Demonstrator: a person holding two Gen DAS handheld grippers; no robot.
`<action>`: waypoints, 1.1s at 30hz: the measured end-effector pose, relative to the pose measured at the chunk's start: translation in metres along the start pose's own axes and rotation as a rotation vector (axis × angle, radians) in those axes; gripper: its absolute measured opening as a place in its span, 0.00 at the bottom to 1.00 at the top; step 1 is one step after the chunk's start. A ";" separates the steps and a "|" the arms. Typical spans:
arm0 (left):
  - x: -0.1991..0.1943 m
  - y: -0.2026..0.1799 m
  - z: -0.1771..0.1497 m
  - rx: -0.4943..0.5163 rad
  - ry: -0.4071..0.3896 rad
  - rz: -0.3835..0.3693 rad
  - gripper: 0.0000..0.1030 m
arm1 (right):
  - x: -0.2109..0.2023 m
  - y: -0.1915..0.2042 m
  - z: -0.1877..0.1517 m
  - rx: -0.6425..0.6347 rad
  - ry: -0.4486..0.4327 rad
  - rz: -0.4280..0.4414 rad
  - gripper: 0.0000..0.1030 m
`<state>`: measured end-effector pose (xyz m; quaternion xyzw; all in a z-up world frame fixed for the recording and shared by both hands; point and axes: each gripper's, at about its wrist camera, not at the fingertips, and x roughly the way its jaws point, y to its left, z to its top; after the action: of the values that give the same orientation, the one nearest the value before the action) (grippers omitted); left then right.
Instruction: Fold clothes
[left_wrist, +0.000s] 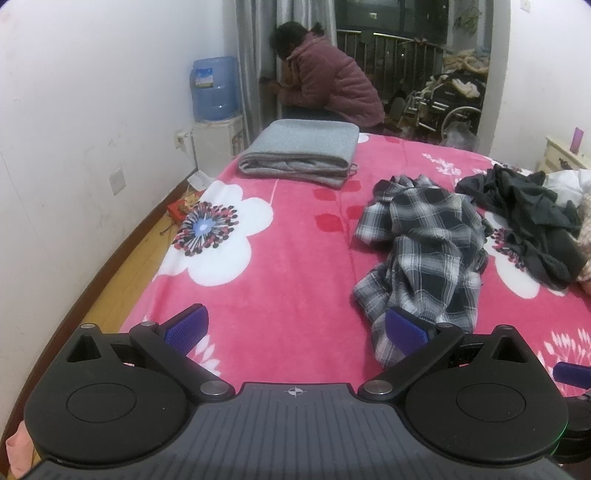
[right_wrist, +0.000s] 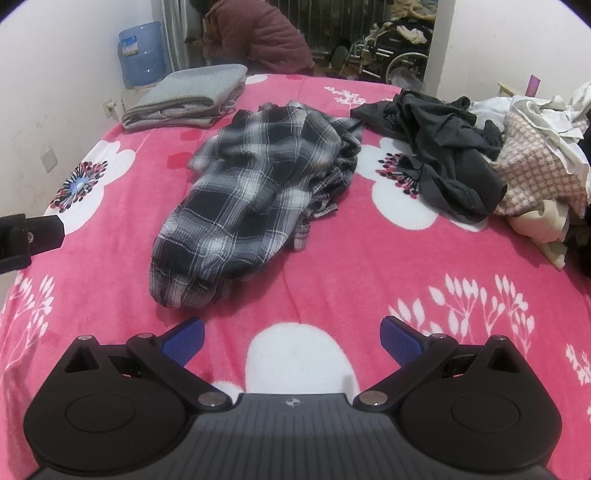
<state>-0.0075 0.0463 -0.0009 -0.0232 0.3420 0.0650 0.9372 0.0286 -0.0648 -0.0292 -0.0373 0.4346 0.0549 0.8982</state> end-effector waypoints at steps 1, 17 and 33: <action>0.002 0.000 0.001 0.004 -0.003 -0.009 1.00 | 0.000 -0.001 0.000 -0.001 -0.010 0.002 1.00; 0.078 -0.029 0.042 0.179 0.083 -0.357 1.00 | 0.032 -0.069 0.054 -0.040 -0.279 0.135 0.99; 0.160 -0.065 0.020 0.153 0.255 -0.483 0.61 | 0.160 -0.085 0.142 -0.003 -0.064 0.361 0.55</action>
<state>0.1353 0.0011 -0.0888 -0.0411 0.4455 -0.1899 0.8740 0.2485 -0.1218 -0.0658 0.0417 0.4055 0.2170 0.8870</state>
